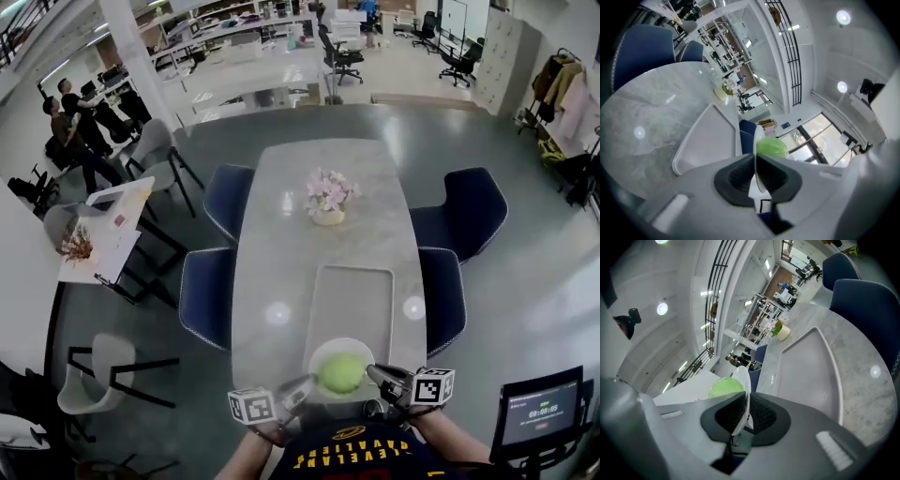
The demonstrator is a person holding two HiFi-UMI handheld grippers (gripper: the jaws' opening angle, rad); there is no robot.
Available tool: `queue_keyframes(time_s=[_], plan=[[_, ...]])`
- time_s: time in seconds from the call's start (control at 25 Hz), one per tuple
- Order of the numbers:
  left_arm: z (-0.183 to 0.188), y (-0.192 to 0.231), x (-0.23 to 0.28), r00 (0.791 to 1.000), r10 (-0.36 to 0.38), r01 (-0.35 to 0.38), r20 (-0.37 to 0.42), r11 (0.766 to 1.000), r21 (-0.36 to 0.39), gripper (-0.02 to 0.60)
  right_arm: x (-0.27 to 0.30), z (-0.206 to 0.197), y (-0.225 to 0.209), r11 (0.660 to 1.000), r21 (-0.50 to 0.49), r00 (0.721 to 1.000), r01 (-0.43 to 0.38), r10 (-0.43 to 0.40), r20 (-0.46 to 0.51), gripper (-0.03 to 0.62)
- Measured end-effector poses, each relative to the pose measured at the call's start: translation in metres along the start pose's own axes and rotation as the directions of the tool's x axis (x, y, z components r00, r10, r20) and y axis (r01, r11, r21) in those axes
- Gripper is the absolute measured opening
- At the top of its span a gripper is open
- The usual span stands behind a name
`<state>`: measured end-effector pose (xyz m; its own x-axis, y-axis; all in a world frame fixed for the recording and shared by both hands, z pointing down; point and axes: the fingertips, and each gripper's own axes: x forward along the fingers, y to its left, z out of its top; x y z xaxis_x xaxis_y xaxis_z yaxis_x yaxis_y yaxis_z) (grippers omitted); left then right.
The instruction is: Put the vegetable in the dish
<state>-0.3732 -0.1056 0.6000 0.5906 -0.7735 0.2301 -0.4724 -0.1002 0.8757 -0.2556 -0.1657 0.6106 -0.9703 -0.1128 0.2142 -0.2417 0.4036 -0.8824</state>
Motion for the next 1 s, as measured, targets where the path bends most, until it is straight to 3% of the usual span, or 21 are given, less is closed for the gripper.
queue_keyframes(time_s=[0.2, 0.48, 0.68, 1.0], plan=[[0.018, 0.013, 0.013, 0.996, -0.036, 0.033, -0.075, 0.999, -0.042, 0.012, 0.007, 0.003, -0.012, 0.997, 0.055, 0.995, 0.059, -0.064, 0.081, 0.032], [0.028, 0.037, 0.025, 0.978, -0.063, 0.057, -0.197, 0.998, -0.034, 0.012, 0.02, -0.001, -0.031, 0.987, 0.094, 0.978, 0.13, -0.143, 0.151, 0.035], [0.019, 0.049, 0.04, 0.963, -0.041, 0.038, -0.268, 0.999, -0.014, 0.014, 0.014, -0.008, -0.046, 0.978, 0.133, 0.973, 0.159, -0.178, 0.146, 0.035], [-0.005, 0.085, 0.065, 0.952, 0.033, -0.048, -0.305, 0.998, -0.041, 0.021, 0.01, -0.015, -0.088, 0.966, 0.155, 0.973, 0.207, -0.22, 0.068, 0.031]])
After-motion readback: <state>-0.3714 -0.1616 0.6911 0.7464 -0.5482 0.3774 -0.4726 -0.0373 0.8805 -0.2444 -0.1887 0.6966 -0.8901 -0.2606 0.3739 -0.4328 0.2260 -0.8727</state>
